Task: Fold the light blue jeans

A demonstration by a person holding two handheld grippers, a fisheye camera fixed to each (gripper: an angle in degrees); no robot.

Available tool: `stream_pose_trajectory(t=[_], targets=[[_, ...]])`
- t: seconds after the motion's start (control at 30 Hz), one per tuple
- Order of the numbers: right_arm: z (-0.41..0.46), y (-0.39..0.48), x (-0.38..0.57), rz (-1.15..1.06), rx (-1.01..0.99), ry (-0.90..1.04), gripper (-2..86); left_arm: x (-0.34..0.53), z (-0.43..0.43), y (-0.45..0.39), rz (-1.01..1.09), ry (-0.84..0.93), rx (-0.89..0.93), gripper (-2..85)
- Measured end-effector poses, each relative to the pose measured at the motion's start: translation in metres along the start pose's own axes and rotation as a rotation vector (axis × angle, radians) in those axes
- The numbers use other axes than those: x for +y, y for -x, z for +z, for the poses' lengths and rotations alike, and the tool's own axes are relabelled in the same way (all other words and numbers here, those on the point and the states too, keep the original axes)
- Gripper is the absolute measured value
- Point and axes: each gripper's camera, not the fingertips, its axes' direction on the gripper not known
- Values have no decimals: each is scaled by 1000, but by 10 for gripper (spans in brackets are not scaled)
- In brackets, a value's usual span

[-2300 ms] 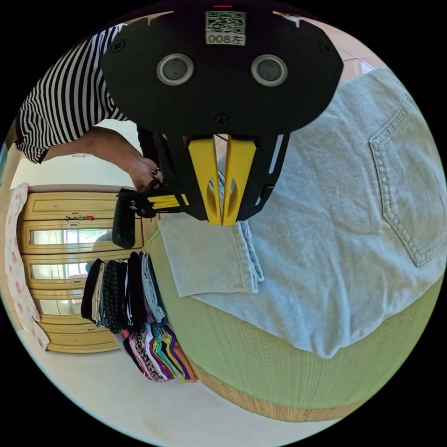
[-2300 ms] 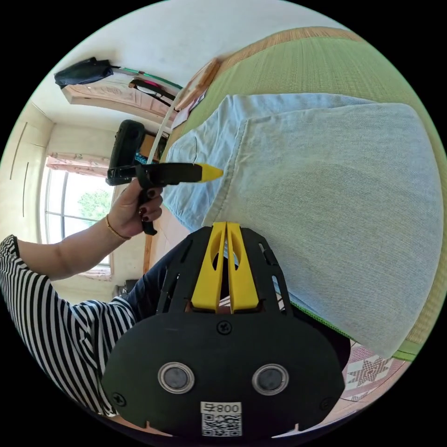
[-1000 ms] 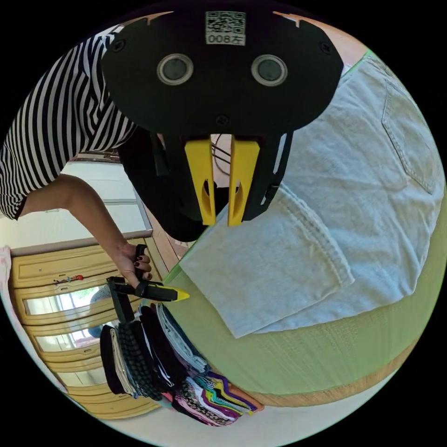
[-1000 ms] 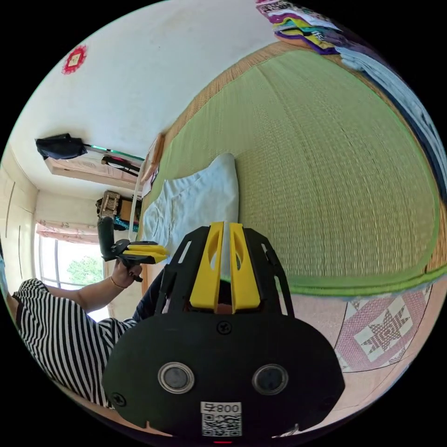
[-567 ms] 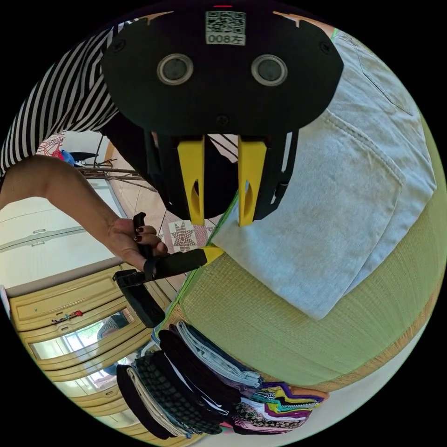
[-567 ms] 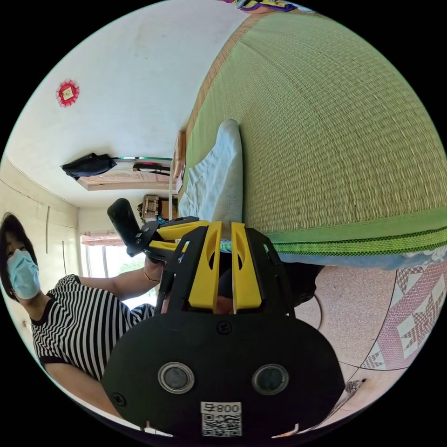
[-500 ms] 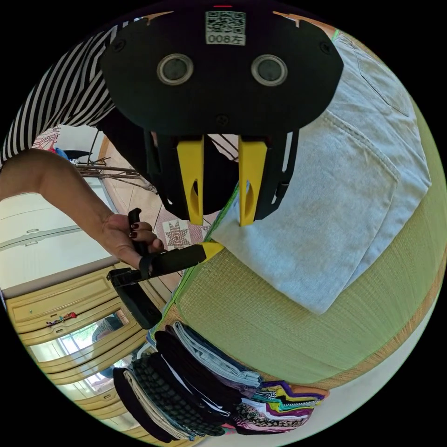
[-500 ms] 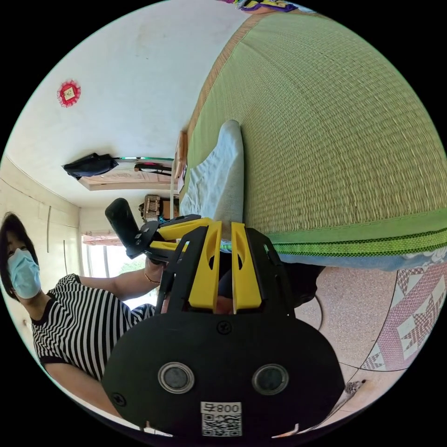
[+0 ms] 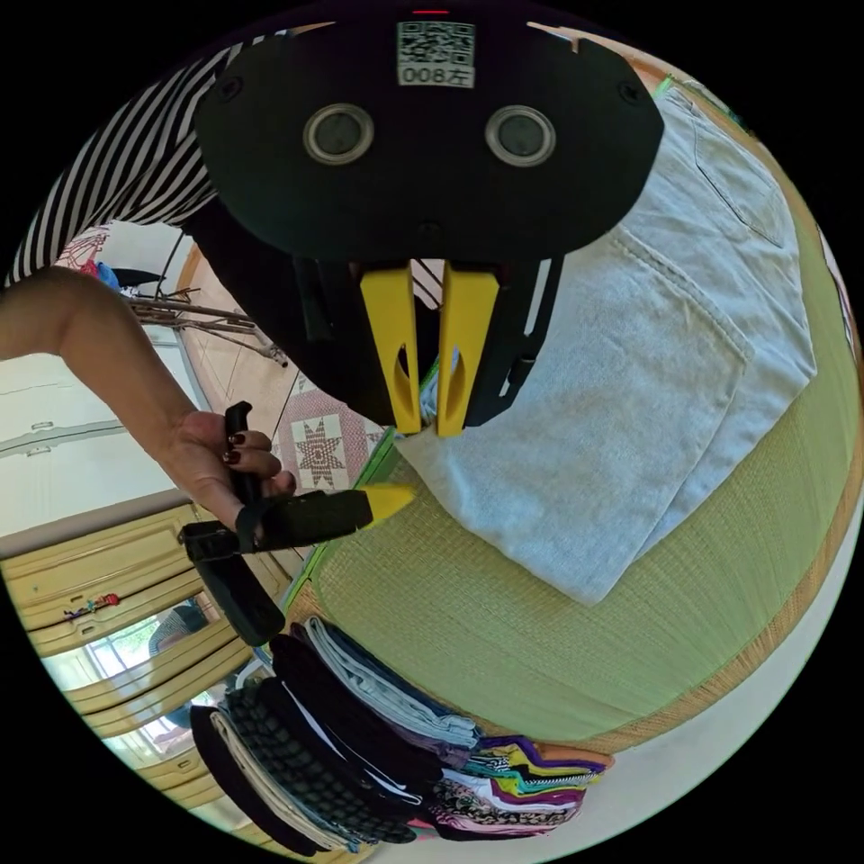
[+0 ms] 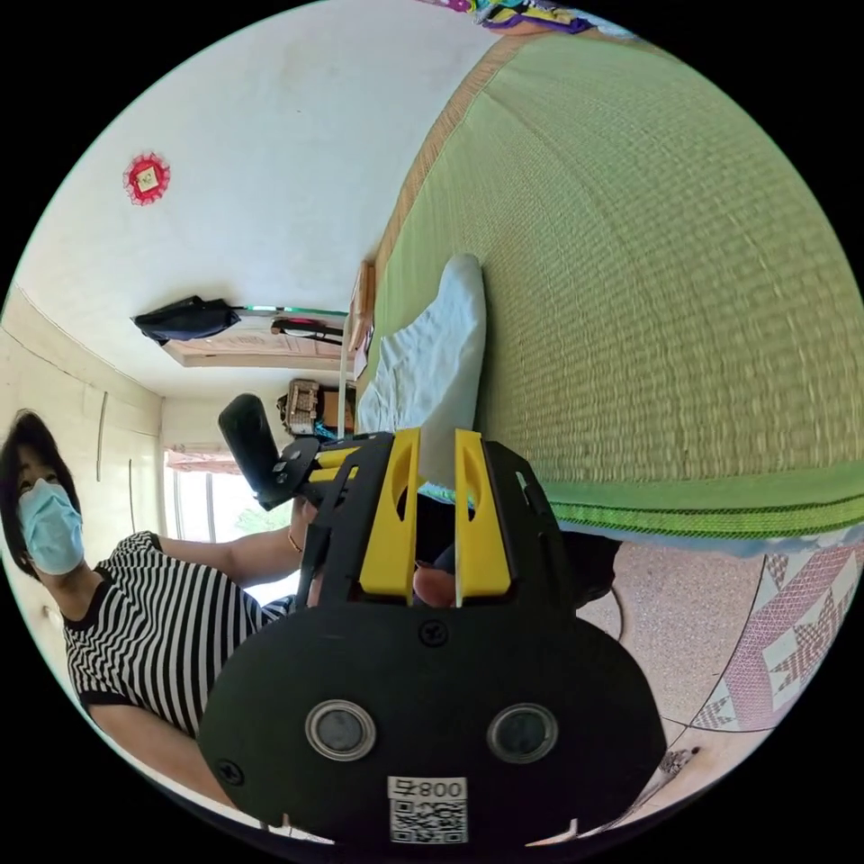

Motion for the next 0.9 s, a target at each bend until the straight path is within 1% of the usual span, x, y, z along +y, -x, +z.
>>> stream_pose_trajectory(t=[0.13, 0.27, 0.43, 0.63, 0.73, 0.9], targets=[[-8, 7, -25, -9, 21, -47, 82, 8, -2, -10, 0, -43, 11, 29], [12, 12, -63, -7, 43, 1, 85, 16, -7, -23, 13, -68, 17, 28], [45, 16, -88, 22, 72, 82, 73, 26, -14, -38, 39, -82, 24, 27], [65, 25, -82, 30, 121, 109, 36, 37, -24, -54, 44, -108, 63, 27], [64, 29, -72, 41, 129, 89, 29, 40, -30, -66, 57, -121, 99, 26], [50, 44, -53, 31, 199, 39, 24, 43, -45, -92, 101, -149, 149, 26]])
